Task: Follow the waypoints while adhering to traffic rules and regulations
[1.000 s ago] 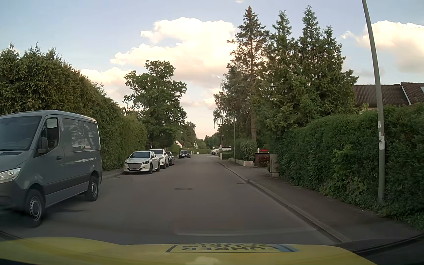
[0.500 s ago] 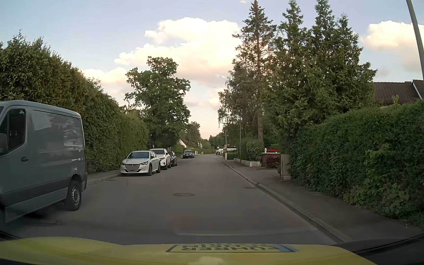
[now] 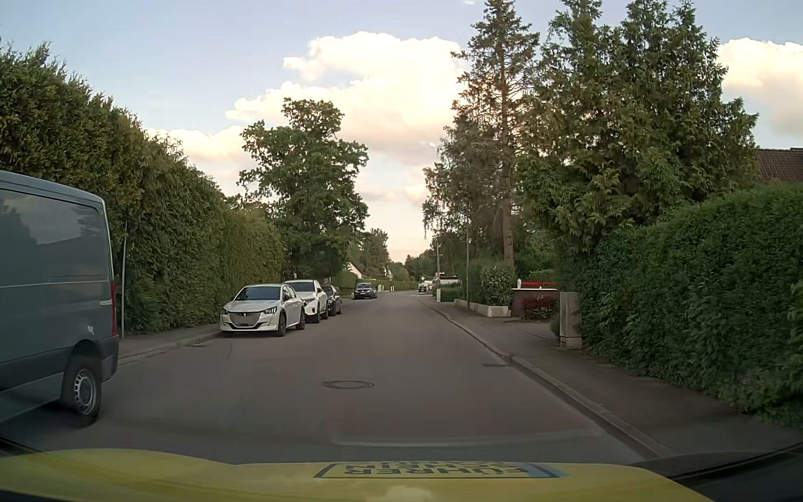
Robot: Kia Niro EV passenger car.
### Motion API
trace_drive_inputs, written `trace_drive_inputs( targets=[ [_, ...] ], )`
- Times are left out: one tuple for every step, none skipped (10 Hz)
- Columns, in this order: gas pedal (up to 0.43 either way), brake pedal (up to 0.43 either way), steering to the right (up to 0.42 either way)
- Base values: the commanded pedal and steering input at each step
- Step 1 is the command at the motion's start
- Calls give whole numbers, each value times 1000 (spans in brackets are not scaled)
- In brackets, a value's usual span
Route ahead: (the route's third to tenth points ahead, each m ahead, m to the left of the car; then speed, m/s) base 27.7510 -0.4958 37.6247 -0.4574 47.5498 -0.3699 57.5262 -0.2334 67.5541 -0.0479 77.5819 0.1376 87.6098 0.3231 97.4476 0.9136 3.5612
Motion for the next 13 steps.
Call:
trace_drive_inputs(
  targets=[
    [79,0,-26],
    [67,0,-22],
    [67,0,-22],
    [67,0,-22],
    [67,0,-22],
    [67,0,-22],
    [67,0,-22],
    [67,0,-21],
    [67,0,-22],
    [67,0,-22],
    [67,0,-19],
    [67,0,-7],
    [67,0,2]
  ],
)
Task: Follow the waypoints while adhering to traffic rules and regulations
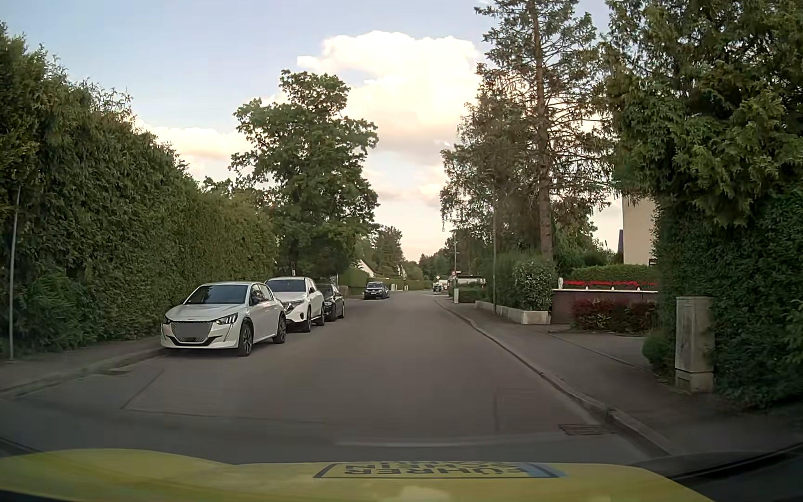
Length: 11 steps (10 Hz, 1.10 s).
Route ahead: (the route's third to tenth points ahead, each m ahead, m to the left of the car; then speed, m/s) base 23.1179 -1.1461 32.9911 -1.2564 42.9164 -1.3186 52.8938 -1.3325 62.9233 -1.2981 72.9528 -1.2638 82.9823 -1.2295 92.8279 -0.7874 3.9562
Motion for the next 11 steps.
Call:
trace_drive_inputs(
  targets=[
    [67,0,3],
    [59,0,1],
    [59,0,1],
    [59,0,0],
    [59,0,0],
    [59,0,0],
    [47,0,0],
    [47,0,0],
    [47,0,0],
    [47,0,0],
    [47,0,0]
  ],
)
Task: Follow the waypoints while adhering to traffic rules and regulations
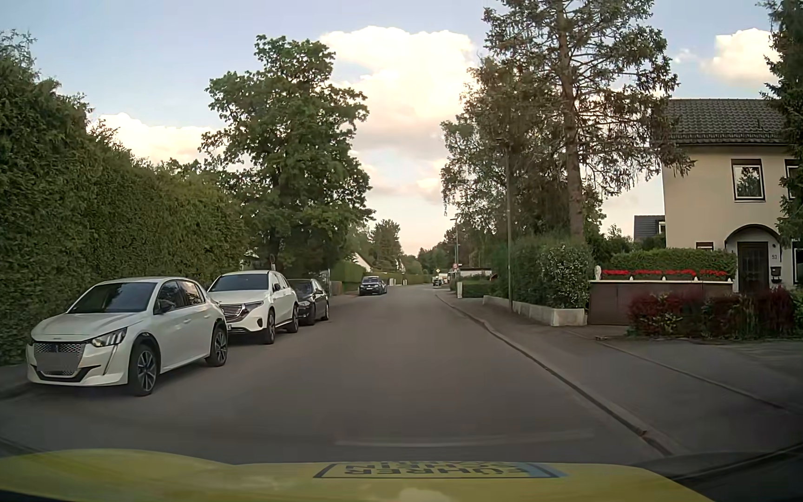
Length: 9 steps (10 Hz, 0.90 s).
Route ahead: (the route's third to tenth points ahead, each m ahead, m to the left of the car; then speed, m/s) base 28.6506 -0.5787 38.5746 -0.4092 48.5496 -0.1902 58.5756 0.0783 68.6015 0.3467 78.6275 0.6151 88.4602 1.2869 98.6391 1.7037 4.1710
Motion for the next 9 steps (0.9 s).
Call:
trace_drive_inputs(
  targets=[
    [47,0,0],
    [47,0,0],
    [47,0,0],
    [47,0,0],
    [47,0,0],
    [47,0,0],
    [47,0,0],
    [47,0,0],
    [47,0,0]
  ],
)
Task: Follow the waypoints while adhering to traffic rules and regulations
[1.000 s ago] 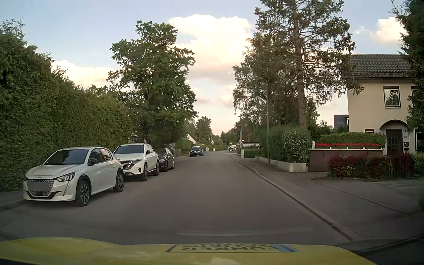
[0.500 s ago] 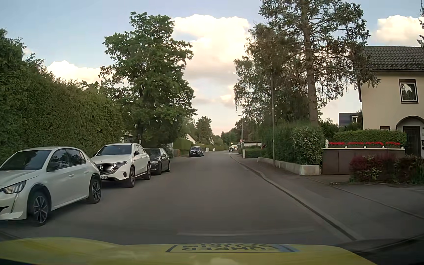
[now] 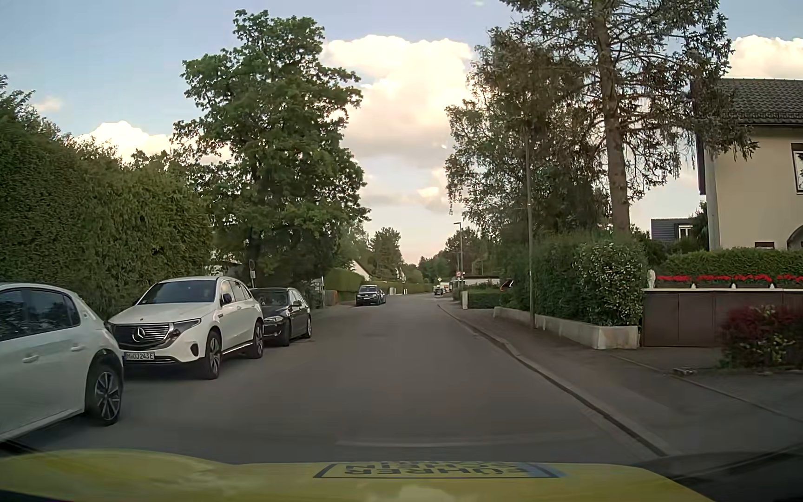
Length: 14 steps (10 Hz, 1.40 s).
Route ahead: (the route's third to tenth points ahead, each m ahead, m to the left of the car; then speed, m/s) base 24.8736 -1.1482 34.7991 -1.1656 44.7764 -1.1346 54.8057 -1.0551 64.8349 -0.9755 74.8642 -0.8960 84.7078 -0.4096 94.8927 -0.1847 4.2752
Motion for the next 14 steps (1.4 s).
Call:
trace_drive_inputs(
  targets=[
    [47,0,0],
    [59,0,0],
    [59,0,0],
    [59,0,0],
    [59,0,0],
    [59,0,0],
    [59,0,0],
    [59,0,0],
    [59,0,0],
    [59,0,0],
    [59,0,0],
    [59,0,0],
    [59,0,0],
    [59,0,0]
  ],
)
